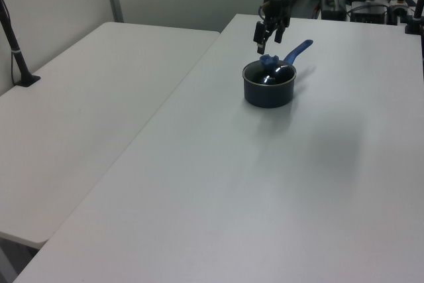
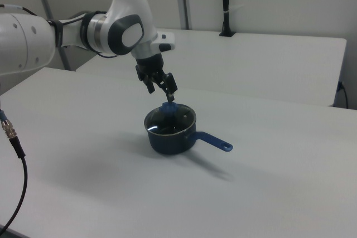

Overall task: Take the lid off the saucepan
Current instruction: 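Lower the open gripper onto the blue knob of the glass lid, then close the gripper around the blue lid knob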

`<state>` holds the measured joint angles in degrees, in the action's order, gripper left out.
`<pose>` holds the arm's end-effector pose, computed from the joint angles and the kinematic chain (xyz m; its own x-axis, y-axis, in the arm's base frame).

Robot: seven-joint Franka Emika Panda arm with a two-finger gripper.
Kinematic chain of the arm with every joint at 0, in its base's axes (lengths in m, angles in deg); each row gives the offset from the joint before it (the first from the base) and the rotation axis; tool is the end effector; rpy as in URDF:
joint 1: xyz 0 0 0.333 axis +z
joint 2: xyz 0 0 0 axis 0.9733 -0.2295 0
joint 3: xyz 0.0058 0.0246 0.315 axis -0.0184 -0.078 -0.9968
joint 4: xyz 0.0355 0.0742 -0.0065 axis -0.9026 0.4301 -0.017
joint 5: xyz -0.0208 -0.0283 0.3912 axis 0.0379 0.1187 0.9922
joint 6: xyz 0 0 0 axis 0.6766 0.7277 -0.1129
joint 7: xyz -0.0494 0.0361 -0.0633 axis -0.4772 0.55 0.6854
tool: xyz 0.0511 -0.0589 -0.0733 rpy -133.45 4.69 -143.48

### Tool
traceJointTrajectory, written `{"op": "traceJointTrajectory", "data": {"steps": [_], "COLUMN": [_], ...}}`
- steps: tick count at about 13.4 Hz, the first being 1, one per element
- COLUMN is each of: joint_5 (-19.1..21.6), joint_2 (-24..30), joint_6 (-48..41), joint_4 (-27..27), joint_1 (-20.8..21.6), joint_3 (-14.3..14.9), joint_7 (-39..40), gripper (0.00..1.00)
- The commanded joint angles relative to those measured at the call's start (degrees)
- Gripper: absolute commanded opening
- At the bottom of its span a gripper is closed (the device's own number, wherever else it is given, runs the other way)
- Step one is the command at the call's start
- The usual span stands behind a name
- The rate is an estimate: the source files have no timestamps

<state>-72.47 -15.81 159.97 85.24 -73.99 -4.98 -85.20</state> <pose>0.6791 -0.0421 0.4672 0.9567 -0.2479 0.1529 -0.2524 -0.9675 0.0109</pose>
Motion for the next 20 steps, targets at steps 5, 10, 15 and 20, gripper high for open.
{"op": "traceJointTrajectory", "data": {"steps": [5, 10, 15, 20], "joint_5": [-1.12, -1.9, -3.14, -3.14], "joint_2": [-3.41, -4.47, -4.38, -3.94], "joint_6": [3.26, 3.26, 3.18, 2.56], "joint_4": [0.57, 0.49, 0.49, 0.31], "joint_1": [1.64, 2.0, 2.26, 2.26], "joint_3": [1.87, 1.78, 1.69, 1.69], "joint_7": [3.45, 3.98, 5.73, 5.82], "gripper": [1.0, 0.83, 0.57, 0.55]}}
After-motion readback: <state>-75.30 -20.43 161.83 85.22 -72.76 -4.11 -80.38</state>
